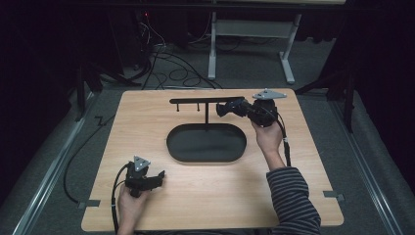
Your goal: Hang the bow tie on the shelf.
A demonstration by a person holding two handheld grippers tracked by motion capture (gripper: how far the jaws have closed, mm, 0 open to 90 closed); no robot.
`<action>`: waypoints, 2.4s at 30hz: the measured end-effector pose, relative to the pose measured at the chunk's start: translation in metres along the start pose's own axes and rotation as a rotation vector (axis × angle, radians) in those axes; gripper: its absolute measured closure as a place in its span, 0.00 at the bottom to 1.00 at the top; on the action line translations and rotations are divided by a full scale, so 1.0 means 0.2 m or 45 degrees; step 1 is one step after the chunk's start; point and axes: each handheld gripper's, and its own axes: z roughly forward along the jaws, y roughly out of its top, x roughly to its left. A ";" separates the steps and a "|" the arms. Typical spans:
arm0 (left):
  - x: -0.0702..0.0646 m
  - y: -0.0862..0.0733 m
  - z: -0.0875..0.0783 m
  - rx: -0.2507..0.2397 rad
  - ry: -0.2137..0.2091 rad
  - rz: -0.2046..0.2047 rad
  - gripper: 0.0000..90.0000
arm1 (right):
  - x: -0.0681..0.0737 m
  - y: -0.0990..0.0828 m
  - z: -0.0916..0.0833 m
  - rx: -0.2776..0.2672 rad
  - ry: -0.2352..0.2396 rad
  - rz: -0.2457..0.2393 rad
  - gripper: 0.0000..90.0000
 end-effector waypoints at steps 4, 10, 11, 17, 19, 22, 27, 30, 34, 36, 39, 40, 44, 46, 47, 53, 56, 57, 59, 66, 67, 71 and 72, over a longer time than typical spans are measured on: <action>0.00 0.00 0.00 0.000 0.000 0.000 0.22 | -0.01 0.00 0.00 -0.006 0.003 0.005 0.98; 0.00 0.00 0.00 0.000 0.000 0.000 0.23 | -0.01 0.00 -0.02 -0.007 0.014 0.022 0.93; 0.00 0.00 0.00 0.000 -0.001 0.000 0.22 | -0.01 0.00 -0.02 -0.003 0.017 0.018 0.92; 0.00 0.00 0.00 0.000 -0.001 0.000 0.22 | -0.01 -0.01 -0.04 0.000 0.025 0.017 0.90; 0.00 0.00 0.00 0.000 -0.001 0.000 0.23 | -0.01 -0.01 -0.04 -0.001 0.027 0.016 0.90; 0.00 0.00 0.00 0.000 -0.001 0.000 0.22 | -0.02 -0.01 -0.05 -0.005 0.033 0.020 0.90; 0.00 0.00 0.00 0.000 0.000 0.000 0.22 | -0.02 -0.01 -0.08 -0.011 0.034 0.015 0.87; 0.00 0.00 0.00 0.000 0.000 0.000 0.22 | -0.03 -0.01 -0.08 -0.014 0.035 0.020 0.86; 0.00 0.00 0.00 0.000 0.000 0.000 0.22 | -0.03 -0.01 -0.08 -0.006 0.039 0.024 0.86; 0.00 0.00 0.00 0.000 0.000 0.000 0.22 | -0.03 -0.01 -0.08 -0.006 0.040 0.028 0.86; 0.00 0.00 0.00 0.000 0.001 0.000 0.23 | -0.04 -0.01 -0.10 -0.011 0.034 0.020 0.85; 0.00 0.00 0.00 0.000 0.000 0.000 0.22 | -0.04 -0.01 -0.10 -0.015 0.038 0.020 0.85; 0.00 0.00 0.00 0.000 0.000 0.000 0.22 | -0.05 -0.01 -0.13 -0.019 0.035 0.029 0.83; 0.00 0.00 0.00 0.000 0.000 0.000 0.22 | -0.06 -0.01 -0.15 -0.024 0.037 0.028 0.82; 0.00 0.00 0.00 0.000 0.000 0.000 0.22 | -0.06 -0.01 -0.16 -0.024 0.034 0.033 0.81; 0.00 0.00 0.00 0.000 0.000 0.000 0.22 | -0.08 -0.04 -0.20 -0.042 0.031 0.041 0.80; 0.00 0.00 0.00 0.000 0.000 0.000 0.23 | -0.10 -0.06 -0.22 -0.046 0.031 0.063 0.77; 0.00 0.00 0.00 0.000 0.000 0.000 0.22 | -0.10 -0.07 -0.23 -0.048 0.035 0.077 0.77; 0.00 0.00 0.00 0.000 0.001 0.001 0.22 | -0.11 -0.09 -0.24 -0.052 0.039 0.096 0.76; 0.00 0.00 0.00 0.000 0.001 0.001 0.22 | -0.15 -0.15 -0.28 -0.059 0.046 0.120 0.72; 0.00 0.00 0.00 0.001 0.001 0.001 0.22 | -0.15 -0.15 -0.29 -0.066 0.049 0.125 0.72; 0.00 0.00 0.00 0.000 0.001 0.001 0.22 | -0.16 -0.18 -0.33 -0.083 0.046 0.134 0.71; 0.00 0.00 0.00 0.002 0.000 0.001 0.22 | -0.16 -0.19 -0.34 -0.083 0.046 0.137 0.71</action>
